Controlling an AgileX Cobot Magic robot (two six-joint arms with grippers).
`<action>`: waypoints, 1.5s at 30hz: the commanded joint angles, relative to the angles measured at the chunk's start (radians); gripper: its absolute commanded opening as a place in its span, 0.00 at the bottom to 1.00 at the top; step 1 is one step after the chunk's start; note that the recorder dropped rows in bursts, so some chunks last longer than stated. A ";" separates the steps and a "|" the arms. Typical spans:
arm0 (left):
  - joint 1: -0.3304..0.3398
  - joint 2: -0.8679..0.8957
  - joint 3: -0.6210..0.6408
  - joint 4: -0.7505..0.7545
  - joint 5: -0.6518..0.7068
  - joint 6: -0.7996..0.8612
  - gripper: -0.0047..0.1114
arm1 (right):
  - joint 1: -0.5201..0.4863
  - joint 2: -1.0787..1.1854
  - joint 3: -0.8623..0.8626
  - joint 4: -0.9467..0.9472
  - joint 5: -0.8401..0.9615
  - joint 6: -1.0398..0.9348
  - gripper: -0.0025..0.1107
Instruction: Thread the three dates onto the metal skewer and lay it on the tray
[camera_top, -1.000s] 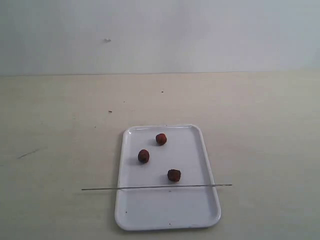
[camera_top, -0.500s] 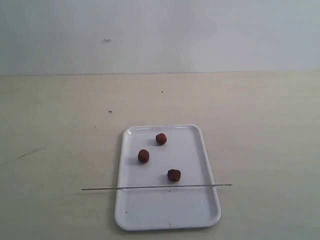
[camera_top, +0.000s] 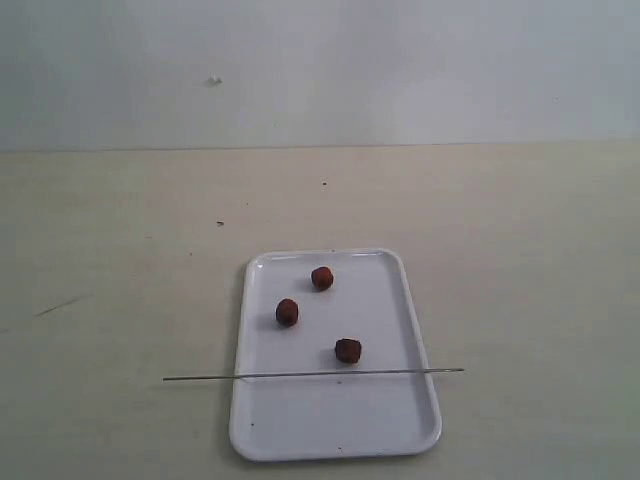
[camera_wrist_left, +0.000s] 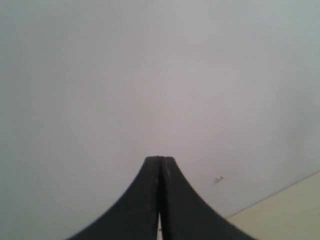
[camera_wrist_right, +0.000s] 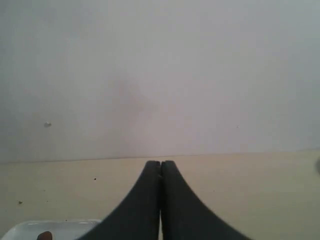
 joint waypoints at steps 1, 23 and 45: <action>0.029 -0.008 -0.071 0.032 0.184 -0.425 0.04 | 0.001 -0.006 0.002 0.000 -0.006 -0.007 0.02; -0.004 0.526 -0.371 0.710 1.018 -0.643 0.04 | 0.001 -0.006 0.002 0.000 -0.006 -0.009 0.02; -0.210 0.511 -0.380 0.653 0.714 -0.475 0.04 | 0.001 -0.006 0.002 0.000 -0.006 -0.009 0.02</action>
